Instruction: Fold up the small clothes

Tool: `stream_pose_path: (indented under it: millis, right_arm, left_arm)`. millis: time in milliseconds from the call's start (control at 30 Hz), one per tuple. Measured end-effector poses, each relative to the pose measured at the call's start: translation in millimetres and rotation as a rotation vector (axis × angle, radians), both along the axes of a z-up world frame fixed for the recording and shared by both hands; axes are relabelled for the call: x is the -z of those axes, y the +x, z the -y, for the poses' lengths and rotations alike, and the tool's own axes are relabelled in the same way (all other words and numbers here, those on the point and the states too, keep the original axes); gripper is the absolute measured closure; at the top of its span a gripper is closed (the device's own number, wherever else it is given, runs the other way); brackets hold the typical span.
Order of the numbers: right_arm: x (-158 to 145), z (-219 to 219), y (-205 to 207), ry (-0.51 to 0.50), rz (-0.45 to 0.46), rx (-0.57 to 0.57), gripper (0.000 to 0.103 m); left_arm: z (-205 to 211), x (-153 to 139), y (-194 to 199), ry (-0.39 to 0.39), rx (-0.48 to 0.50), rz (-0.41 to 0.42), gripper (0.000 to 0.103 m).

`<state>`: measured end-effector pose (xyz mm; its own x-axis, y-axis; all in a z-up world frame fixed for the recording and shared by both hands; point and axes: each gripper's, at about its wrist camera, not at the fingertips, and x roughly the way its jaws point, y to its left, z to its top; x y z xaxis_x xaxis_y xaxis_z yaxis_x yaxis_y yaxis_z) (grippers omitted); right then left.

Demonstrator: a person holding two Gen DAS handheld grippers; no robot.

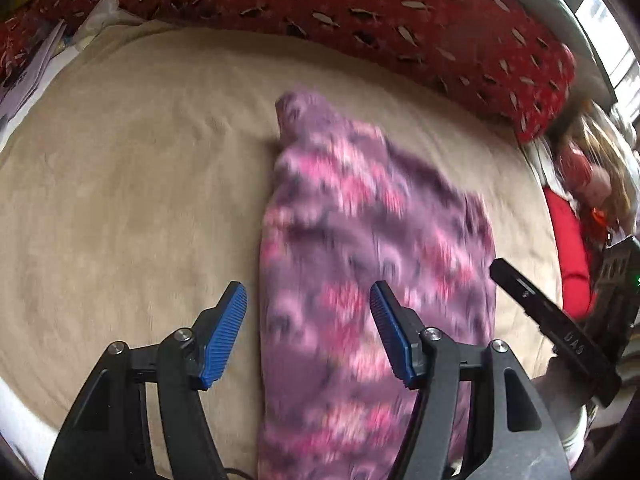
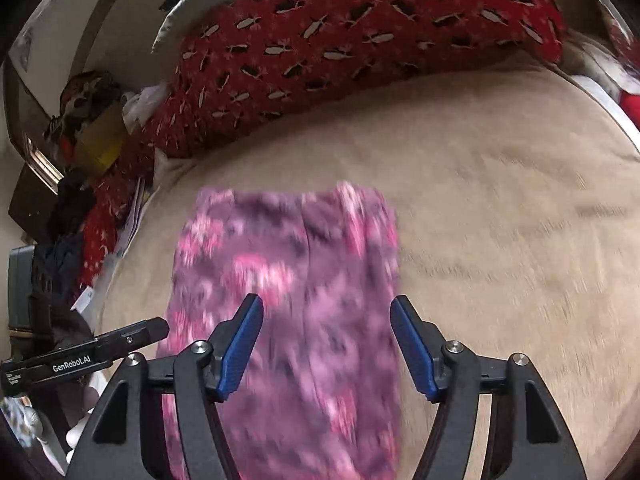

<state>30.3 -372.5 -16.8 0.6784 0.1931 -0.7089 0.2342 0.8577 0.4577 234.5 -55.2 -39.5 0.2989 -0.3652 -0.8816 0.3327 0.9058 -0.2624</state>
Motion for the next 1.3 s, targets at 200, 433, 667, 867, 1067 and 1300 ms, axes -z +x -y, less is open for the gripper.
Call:
stream_pose_path:
  millis: [200, 433, 667, 867, 1067, 1300]
  right_arm:
    - [25, 14, 54, 0.003, -0.075, -0.018, 0.096]
    - [4, 9, 28, -0.023, 0.010, -0.088, 0.088]
    - [27, -21, 0, -0.127, -0.042, -0.136, 0.070]
    - [11, -28, -38, -0.144, -0.028, -0.126, 0.065]
    - [26, -28, -58, -0.166, -0.096, -0.095, 0.052]
    - [54, -25, -75, -0.282, -0.263, -0.101, 0.036]
  left_arm:
    - [15, 32, 35, 0.083, -0.027, -0.055, 0.033]
    - [-15, 21, 18, -0.030, -0.046, -0.080, 0.025]
    - [-24, 38, -26, 0.029, -0.016, -0.102, 0.025]
    - [-41, 38, -61, 0.057, 0.008, -0.067, 0.025]
    - [-55, 36, -81, 0.050, -0.002, -0.084, 0.020]
    - [-76, 51, -101, 0.065, -0.015, -0.123, 0.011]
